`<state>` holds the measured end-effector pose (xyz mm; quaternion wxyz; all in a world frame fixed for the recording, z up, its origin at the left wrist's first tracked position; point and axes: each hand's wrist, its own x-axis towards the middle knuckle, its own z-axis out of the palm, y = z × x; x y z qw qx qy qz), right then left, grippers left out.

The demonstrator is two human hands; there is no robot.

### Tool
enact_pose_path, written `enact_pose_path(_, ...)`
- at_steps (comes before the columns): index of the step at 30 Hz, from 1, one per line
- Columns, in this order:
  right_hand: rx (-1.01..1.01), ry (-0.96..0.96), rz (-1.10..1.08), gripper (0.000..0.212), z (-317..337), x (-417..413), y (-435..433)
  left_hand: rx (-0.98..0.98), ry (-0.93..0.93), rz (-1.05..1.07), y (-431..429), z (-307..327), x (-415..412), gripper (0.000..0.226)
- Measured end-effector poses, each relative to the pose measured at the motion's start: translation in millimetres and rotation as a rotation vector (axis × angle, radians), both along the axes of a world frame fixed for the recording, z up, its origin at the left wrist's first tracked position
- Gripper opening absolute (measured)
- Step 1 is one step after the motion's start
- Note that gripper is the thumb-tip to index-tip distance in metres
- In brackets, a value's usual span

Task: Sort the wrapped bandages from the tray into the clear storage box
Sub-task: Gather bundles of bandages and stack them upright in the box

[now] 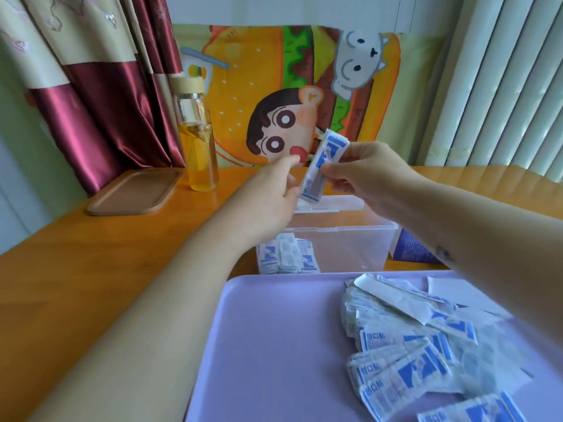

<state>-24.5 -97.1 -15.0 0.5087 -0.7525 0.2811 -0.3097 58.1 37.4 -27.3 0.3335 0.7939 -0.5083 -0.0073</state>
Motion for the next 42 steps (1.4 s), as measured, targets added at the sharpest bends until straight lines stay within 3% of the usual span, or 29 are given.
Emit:
enact_pose_path(6,0.058,0.541,0.051,0.020,-22,17,-28,0.231,-0.041,-0.039,14,-13,24,0.029)
enact_pose_path(9,0.027,0.805,0.095,0.015,-25,26,-30,0.326,-0.066,-0.093,18,-13,29,0.024)
enact_pose_path(12,0.071,0.923,0.151,0.003,-33,37,-29,0.355,-0.095,-0.115,20,-16,32,0.019)
enact_pose_path(14,0.074,0.982,0.159,0.005,-39,43,-29,0.351,-0.095,-0.125,20,-18,32,0.015)
enact_pose_path(28,0.199,1.006,0.215,0.003,-51,54,-27,0.337,-0.088,-0.132,19,-19,32,0.016)
enact_pose_path(31,0.209,0.995,0.256,0.011,-50,50,-25,0.337,-0.082,-0.132,19,-20,31,0.015)
enact_pose_path(34,0.181,0.984,0.264,0.002,-49,50,-21,0.336,-0.076,-0.128,19,-20,31,0.014)
enact_pose_path(37,0.085,1.031,0.236,0.015,-47,51,-21,0.335,-0.071,-0.125,19,-21,32,0.014)
enact_pose_path(42,0.015,1.063,0.217,0.020,-43,48,-19,0.326,-0.080,-0.108,18,-22,31,0.015)
